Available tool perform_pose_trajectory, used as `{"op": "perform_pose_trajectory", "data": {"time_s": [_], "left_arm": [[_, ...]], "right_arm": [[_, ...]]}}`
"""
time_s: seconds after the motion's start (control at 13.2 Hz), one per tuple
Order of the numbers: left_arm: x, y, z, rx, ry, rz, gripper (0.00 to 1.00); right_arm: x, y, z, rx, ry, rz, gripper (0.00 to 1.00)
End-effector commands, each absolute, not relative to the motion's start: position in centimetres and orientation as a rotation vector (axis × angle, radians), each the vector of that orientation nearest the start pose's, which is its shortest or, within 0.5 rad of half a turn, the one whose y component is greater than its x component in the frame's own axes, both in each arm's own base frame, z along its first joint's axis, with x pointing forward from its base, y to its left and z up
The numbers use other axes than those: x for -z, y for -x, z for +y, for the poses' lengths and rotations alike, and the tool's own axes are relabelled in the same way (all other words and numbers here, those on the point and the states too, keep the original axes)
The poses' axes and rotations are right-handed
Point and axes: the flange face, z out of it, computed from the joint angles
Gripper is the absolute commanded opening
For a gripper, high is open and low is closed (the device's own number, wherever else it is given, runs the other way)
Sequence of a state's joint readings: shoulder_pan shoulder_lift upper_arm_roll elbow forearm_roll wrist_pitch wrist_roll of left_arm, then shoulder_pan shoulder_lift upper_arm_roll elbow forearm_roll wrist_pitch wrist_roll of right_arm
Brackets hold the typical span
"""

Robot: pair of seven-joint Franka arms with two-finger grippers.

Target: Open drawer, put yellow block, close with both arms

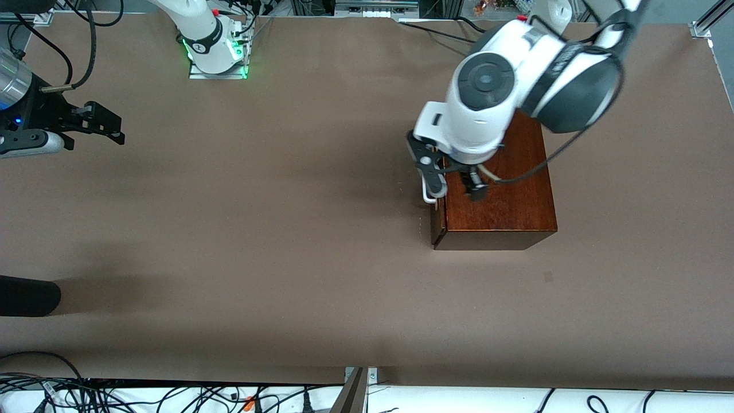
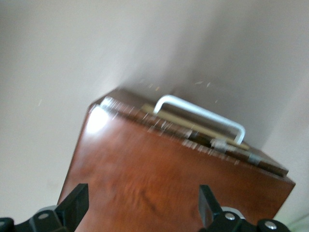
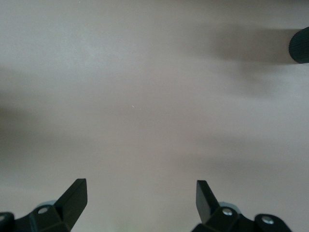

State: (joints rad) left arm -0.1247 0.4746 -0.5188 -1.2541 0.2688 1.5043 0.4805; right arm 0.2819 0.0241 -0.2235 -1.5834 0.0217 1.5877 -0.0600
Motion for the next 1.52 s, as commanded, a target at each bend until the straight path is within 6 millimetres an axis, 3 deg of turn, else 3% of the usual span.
{"op": "perform_pose_trajectory", "data": {"time_s": [0.0,0.15,0.3,0.46,0.61,0.84,0.91,1.14,1.44], "left_arm": [[-52.3,-60.5,-26.0,-0.290,2.791,1.446,1.00],[-55.1,-59.7,-21.8,-0.263,2.817,1.299,1.00],[-56.4,-59.2,-16.4,-0.256,2.891,1.135,1.00],[-57.8,-59.6,-11.5,-0.087,2.967,0.931,1.00],[-58.9,-58.3,-7.6,0.042,3.022,0.626,1.00],[-60.0,-55.1,-6.4,0.084,3.080,0.123,1.00],[-60.2,-54.6,-5.6,0.082,3.084,0.053,1.00],[-60.1,-54.9,-4.9,0.070,3.098,0.035,1.00],[-60.0,-54.6,-2.0,0.039,3.131,0.066,1.00]], "right_arm": [[-61.2,-56.1,3.7,-0.028,3.127,-0.170,1.00],[-61.3,-56.1,3.8,-0.026,3.126,-0.172,1.00],[-61.3,-56.1,3.8,-0.026,3.126,-0.172,1.00],[-61.3,-56.1,3.9,-0.026,3.126,-0.175,1.00],[-61.3,-56.1,3.9,-0.023,3.124,-0.175,1.00],[-61.3,-56.1,4.0,-0.023,3.122,-0.177,1.00],[-61.3,-56.1,4.0,-0.023,3.122,-0.177,1.00],[-61.3,-56.1,4.0,-0.023,3.122,-0.177,1.00],[-61.4,-56.1,4.0,-0.018,3.122,-0.177,1.00]]}}
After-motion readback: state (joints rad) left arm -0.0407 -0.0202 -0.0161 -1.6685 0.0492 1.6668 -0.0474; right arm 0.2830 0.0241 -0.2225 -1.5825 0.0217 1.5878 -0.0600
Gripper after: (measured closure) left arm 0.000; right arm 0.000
